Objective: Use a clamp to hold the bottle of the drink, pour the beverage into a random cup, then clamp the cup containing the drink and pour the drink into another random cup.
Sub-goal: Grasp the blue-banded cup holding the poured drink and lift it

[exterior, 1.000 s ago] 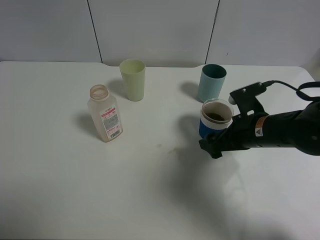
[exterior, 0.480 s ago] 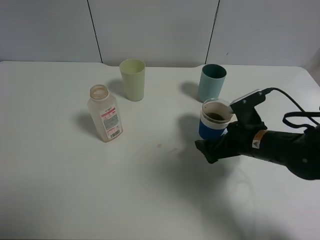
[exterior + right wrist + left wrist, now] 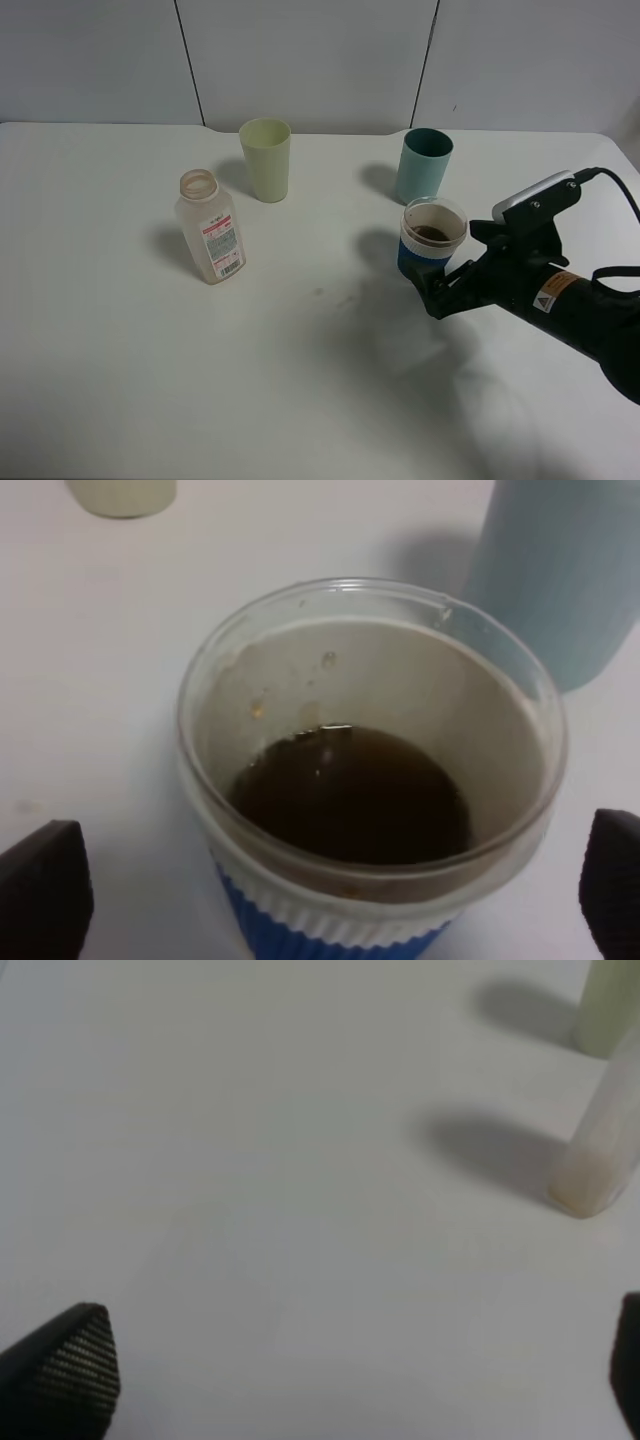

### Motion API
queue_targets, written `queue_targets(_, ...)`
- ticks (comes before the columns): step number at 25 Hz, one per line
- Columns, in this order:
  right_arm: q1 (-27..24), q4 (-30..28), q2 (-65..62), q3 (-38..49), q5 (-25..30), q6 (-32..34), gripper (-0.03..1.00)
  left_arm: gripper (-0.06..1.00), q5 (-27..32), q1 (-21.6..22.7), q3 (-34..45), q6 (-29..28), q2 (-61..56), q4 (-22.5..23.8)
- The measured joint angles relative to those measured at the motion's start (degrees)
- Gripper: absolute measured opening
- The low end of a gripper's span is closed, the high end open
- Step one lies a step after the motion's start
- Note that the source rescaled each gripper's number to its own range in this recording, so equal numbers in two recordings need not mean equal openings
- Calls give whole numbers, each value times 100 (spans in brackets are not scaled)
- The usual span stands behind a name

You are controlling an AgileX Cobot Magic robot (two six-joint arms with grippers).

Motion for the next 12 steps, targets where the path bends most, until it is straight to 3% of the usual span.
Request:
queue_targets(6,0,244,85,0,-119,-131,92,100,0,0,0,0,0,0)
queue_targets(12,0,205,1057,-142,-293,-272,92,100,0,0,0,0,0,0)
